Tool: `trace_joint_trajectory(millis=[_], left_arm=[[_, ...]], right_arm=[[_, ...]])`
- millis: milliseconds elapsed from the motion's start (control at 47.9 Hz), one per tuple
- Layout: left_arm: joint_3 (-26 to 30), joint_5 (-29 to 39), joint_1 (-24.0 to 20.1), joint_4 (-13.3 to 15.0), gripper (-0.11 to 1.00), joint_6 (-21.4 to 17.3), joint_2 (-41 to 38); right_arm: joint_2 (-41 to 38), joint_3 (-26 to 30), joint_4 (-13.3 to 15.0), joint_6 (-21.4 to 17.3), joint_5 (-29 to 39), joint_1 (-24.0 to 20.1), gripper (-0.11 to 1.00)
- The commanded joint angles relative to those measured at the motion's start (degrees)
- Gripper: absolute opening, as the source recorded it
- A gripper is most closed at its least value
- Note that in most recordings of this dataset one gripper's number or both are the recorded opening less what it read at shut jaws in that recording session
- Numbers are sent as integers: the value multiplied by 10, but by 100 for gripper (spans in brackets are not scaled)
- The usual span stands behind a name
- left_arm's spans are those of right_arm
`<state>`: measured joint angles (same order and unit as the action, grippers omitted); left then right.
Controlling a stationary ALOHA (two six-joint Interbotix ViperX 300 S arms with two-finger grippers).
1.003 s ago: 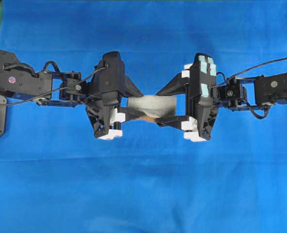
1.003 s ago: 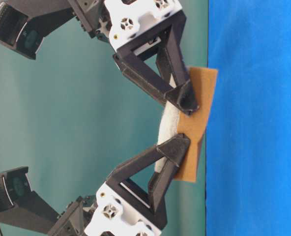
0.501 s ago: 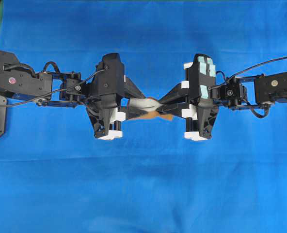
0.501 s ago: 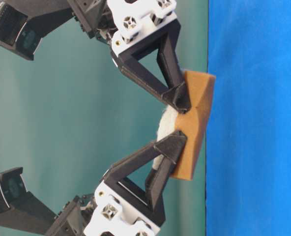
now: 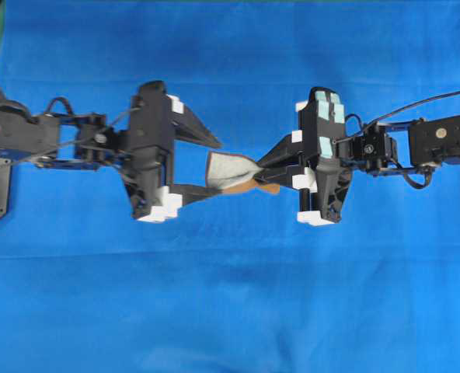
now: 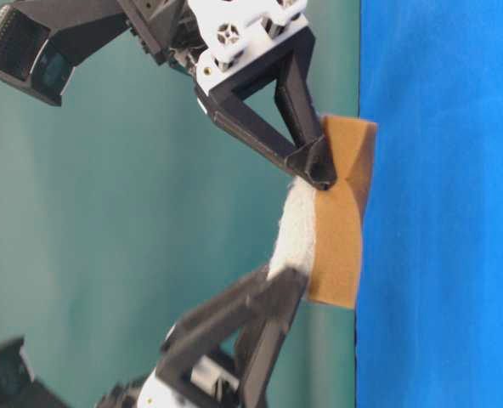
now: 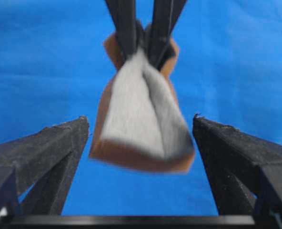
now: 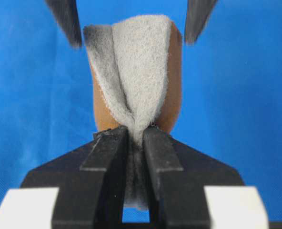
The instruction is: Hand over the sponge with the left arm and wipe it with the right arm.
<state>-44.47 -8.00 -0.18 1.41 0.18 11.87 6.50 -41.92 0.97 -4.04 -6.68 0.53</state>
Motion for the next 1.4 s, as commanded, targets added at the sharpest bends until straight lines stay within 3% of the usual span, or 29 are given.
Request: trace_joint_trajectory(millis=[0, 376, 627, 1065, 1233, 1379], left_arm=[[-11, -5, 4, 0, 90, 2, 36], [-83, -25, 18, 0, 90, 7, 125], [-82, -26, 18, 1, 90, 2, 122], [-83, -26, 18, 0, 90, 1, 121], [-83, -25, 18, 0, 90, 1, 121], [-83, -25, 18, 0, 90, 1, 121]], right_arm=[[15, 11, 1, 1, -1, -1, 14], [15, 12, 1, 0, 9, -2, 14], [-1, 11, 1, -1, 11, -2, 14], [-154, 19, -13, -10, -18, -20, 14], [-159, 19, -17, -8, -18, -18, 14], [-154, 15, -11, -2, -15, 11, 14]])
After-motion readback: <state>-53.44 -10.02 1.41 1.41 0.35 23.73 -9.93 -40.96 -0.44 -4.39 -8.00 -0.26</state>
